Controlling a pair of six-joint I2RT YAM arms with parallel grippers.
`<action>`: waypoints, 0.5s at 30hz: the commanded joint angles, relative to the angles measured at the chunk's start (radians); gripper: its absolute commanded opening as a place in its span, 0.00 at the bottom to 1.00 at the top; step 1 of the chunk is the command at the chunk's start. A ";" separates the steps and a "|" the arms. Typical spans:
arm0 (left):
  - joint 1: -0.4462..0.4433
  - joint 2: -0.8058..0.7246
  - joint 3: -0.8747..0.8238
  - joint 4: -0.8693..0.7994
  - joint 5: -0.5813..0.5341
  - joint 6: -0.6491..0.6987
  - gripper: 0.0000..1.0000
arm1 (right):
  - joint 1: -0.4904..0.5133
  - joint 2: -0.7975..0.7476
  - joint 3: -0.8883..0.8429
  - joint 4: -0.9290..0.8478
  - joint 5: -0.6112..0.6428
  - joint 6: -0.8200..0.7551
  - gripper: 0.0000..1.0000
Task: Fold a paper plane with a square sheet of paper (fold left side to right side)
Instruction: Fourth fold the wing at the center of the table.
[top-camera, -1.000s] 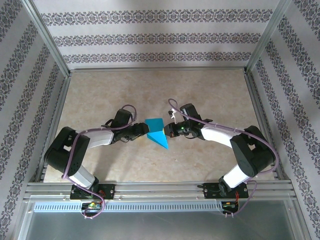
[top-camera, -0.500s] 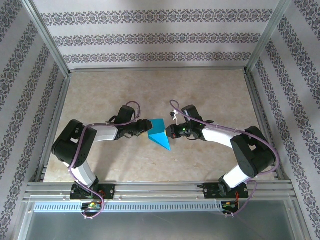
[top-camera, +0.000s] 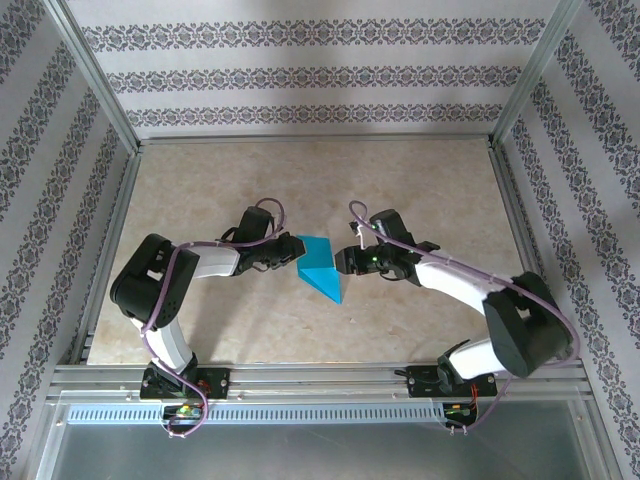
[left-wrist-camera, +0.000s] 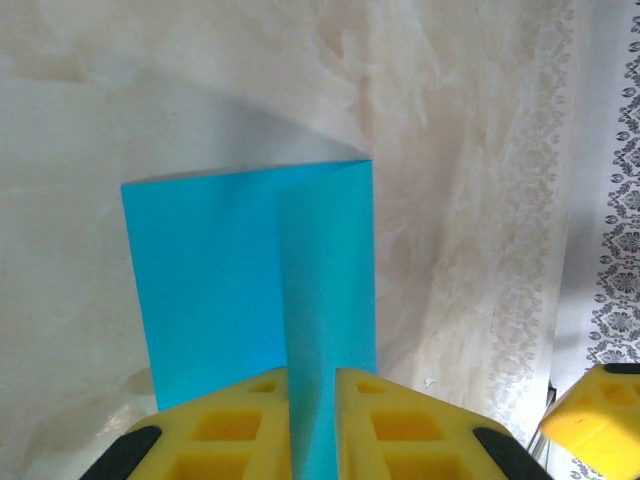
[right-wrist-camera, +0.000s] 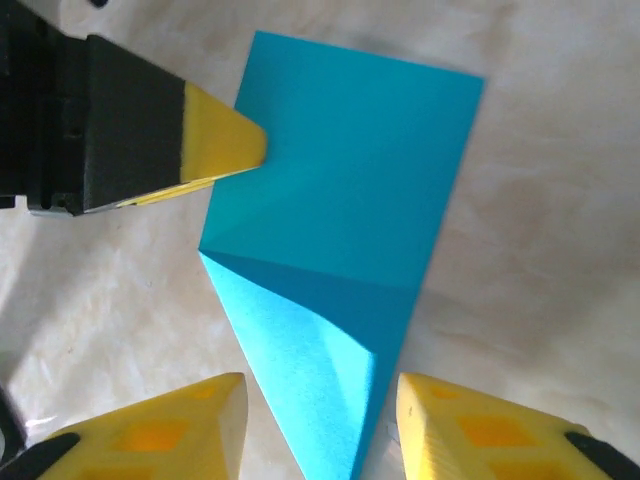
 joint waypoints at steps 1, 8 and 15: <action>-0.007 -0.037 0.025 0.017 0.010 0.019 0.18 | 0.073 -0.064 0.055 -0.188 0.229 -0.047 0.48; -0.023 -0.050 0.041 0.019 0.015 0.002 0.18 | 0.327 -0.026 0.100 -0.257 0.540 0.014 0.49; -0.033 -0.052 0.066 -0.008 0.017 0.003 0.18 | 0.443 0.150 0.160 -0.265 0.688 0.043 0.50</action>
